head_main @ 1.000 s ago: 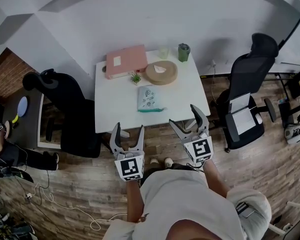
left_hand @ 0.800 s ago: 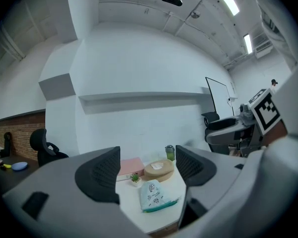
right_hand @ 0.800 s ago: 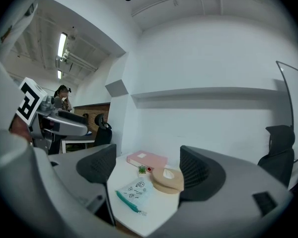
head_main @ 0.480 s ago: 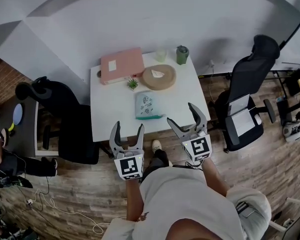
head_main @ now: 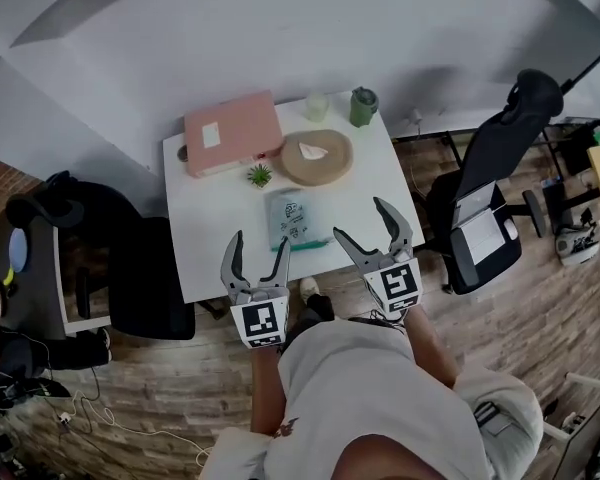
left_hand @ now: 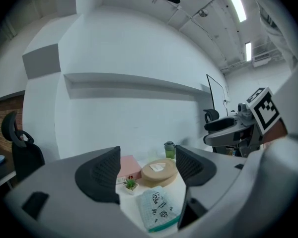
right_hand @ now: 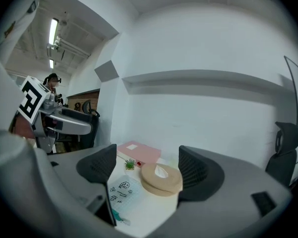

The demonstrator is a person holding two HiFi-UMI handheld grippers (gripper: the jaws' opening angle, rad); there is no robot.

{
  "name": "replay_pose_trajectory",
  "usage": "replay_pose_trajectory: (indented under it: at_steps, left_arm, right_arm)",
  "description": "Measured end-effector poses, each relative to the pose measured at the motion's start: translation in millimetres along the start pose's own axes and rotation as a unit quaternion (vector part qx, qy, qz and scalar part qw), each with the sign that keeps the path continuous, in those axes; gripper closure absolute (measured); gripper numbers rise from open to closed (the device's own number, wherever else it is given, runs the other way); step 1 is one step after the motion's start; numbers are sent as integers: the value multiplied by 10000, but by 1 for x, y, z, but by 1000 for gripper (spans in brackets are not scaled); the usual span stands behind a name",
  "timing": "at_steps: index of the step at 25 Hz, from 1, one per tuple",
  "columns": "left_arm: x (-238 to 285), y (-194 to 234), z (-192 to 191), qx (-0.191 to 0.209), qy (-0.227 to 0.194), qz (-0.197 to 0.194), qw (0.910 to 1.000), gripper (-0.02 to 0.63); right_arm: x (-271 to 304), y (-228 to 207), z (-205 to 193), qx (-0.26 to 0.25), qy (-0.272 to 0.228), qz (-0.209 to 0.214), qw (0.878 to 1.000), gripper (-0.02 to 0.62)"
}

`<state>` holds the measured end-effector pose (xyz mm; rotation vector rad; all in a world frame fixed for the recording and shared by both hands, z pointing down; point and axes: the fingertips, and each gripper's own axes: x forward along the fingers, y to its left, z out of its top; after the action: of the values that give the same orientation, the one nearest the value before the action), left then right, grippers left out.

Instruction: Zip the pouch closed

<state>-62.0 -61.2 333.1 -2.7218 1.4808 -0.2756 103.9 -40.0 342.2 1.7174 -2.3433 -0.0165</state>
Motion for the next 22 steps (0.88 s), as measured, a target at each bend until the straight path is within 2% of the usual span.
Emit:
replay_pose_trajectory:
  at_steps: [12, 16, 22]
  left_arm:
    - [63, 15, -61, -343, 526, -686, 9957, 268]
    - [74, 12, -83, -472, 756, -833, 9925, 283]
    - [83, -1, -120, -577, 1143, -987, 9868, 308]
  right_arm:
    - [59, -3, -46, -217, 805, 23, 9965, 230]
    - [68, -1, -69, -332, 1146, 177, 9927, 236]
    - [75, -2, -110, -457, 1636, 558, 9839, 279]
